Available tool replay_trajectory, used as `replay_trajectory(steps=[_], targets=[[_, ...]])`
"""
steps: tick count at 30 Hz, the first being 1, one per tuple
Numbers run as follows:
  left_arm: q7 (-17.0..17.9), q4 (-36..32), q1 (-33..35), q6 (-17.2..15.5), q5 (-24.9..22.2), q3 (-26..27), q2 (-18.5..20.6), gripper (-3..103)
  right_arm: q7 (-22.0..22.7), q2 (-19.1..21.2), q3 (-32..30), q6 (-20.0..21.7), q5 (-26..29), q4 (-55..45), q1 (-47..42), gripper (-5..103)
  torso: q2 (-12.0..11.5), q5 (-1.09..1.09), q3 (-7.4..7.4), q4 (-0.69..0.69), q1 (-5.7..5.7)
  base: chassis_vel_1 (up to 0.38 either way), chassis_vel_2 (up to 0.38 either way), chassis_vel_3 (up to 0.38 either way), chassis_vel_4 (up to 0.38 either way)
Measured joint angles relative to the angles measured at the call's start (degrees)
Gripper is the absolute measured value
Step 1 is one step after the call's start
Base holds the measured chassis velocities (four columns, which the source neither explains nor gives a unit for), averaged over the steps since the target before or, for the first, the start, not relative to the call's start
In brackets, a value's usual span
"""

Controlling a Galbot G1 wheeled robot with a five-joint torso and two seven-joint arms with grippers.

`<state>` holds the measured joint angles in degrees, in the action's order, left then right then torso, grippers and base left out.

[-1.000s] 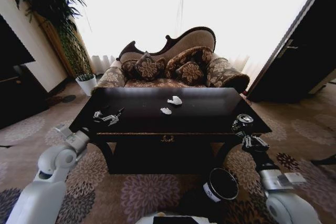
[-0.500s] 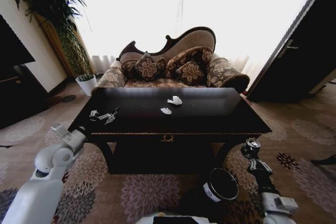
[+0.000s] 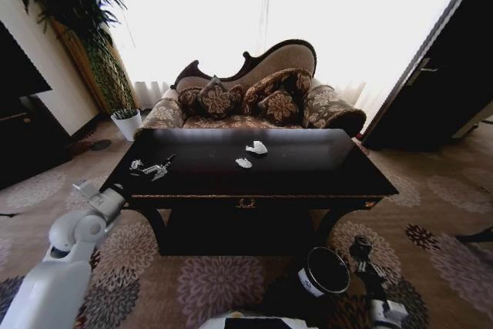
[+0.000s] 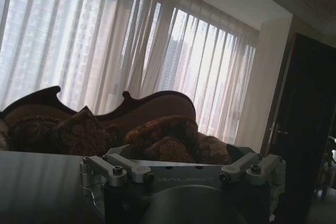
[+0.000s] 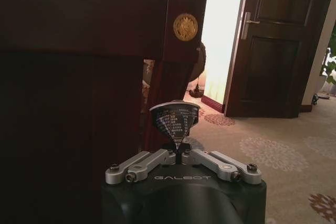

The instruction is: Move to the front of the table and place the trash on the table into the trash bin.

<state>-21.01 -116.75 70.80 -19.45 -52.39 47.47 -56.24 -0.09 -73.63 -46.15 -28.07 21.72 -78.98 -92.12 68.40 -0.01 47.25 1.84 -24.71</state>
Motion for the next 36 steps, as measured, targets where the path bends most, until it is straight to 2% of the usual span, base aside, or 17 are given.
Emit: replay_trajectory(steps=[8, 11, 16, 23, 34, 36], targets=[[0.0, -0.9, 0.1, -0.1, -0.4, 0.8, 0.2, 100, -1.3, -0.6, 1.1, 0.2, -1.6, 8.1, 3.6, 0, 0.0, -0.01, 0.00, 0.01, 0.00, 0.000, 0.000, 0.000, 0.000], [0.1, -1.3, 0.3, -0.3, -0.8, 1.3, 0.3, 100, -2.1, -1.1, 1.8, -0.2, -5.5, 14.5, 6.5, 0, 0.0, 0.01, 0.00, 0.02, 0.00, 0.000, 0.000, 0.000, 0.000], [0.1, -1.8, 0.9, -0.3, -1.4, 2.4, 0.6, 100, -2.6, -1.4, 2.0, -0.4, -7.0, 19.9, 9.1, 0, 0.0, 0.01, 0.00, 0.01, 0.00, 0.000, 0.000, 0.000, 0.000], [0.6, -2.3, 1.1, -1.0, -3.9, 4.5, 0.6, 100, -5.0, -1.4, 2.0, -1.0, -6.9, 23.2, 10.9, 0, 0.0, 0.00, 0.00, 0.01, 0.00, 0.000, 0.000, 0.000, 0.000], [0.6, -3.0, 2.2, -1.2, -4.3, 5.5, 1.0, 100, -5.5, -1.3, 1.9, -0.9, -6.4, 23.3, 11.5, 0, 0.0, 0.00, 0.00, 0.01, 0.00, 0.000, 0.000, 0.000, 0.000], [0.6, -3.0, 2.3, -1.2, -4.3, 5.6, 1.0, 100, -5.5, -1.3, 1.9, -0.7, -6.2, 23.0, 11.4, 10, 0.0, 0.00, 0.00, 0.00, 0.00, 0.000, 0.000, 0.000, 0.000]])
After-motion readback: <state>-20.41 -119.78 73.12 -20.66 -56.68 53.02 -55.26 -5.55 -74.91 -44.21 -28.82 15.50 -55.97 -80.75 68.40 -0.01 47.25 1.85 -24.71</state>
